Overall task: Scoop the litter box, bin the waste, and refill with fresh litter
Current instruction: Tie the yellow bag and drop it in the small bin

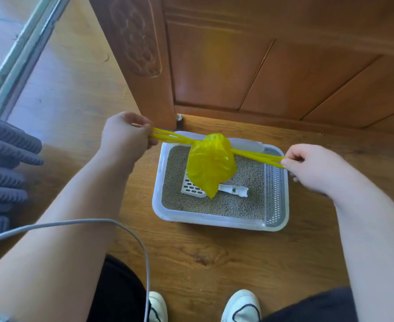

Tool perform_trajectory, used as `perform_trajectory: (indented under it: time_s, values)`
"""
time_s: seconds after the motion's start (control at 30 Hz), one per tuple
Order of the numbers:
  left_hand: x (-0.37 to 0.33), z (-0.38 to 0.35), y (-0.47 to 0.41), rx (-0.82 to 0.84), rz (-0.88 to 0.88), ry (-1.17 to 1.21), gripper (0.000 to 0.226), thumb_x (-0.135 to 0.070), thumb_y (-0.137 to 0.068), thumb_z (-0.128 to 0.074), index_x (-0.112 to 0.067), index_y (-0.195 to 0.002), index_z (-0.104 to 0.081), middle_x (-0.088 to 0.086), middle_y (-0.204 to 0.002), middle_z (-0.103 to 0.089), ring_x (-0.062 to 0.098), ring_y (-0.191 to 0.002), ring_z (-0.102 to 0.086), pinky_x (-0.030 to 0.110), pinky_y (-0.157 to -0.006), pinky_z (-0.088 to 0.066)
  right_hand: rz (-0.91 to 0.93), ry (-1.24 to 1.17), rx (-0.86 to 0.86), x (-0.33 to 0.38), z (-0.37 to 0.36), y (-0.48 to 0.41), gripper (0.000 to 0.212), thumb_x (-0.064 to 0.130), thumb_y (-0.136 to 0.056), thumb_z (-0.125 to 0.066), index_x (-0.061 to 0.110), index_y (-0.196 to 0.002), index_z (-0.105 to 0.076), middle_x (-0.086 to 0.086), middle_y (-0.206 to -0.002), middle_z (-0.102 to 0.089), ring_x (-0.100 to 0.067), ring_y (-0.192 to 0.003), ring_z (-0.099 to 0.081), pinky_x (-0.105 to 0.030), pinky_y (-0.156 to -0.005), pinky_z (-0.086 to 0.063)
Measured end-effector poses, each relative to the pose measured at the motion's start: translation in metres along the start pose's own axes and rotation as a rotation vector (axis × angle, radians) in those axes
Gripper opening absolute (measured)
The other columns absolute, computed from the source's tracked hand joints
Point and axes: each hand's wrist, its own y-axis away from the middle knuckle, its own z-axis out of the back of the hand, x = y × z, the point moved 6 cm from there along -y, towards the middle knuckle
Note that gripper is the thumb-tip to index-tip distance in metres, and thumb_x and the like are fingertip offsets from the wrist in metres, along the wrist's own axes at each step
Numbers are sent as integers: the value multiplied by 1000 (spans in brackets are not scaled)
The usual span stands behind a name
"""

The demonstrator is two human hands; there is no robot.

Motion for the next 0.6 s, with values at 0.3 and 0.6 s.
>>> perform_trajectory:
  time_s: [0.3,0.6]
  values:
    - [-27,-34,20,217,-246,35,8,-7,-90,-60,-14,-90,-63,9,-82,-73,22,-76,-74,46,-84,-58,256,-282,-233,36,11,9,13,21,-92,-64,19,-81,-58,2,-81,-62,-15,-74,-56,-25,-62,-37]
    - [-48,-75,62,461,-522,78,24,0,-83,-68,-17,-96,-55,15,-90,-68,35,-87,-66,52,-81,-54,458,-681,-195,86,-9,26,25,12,-90,-70,35,-85,-60,5,-113,-68,-8,-77,-53,-20,-73,-49]
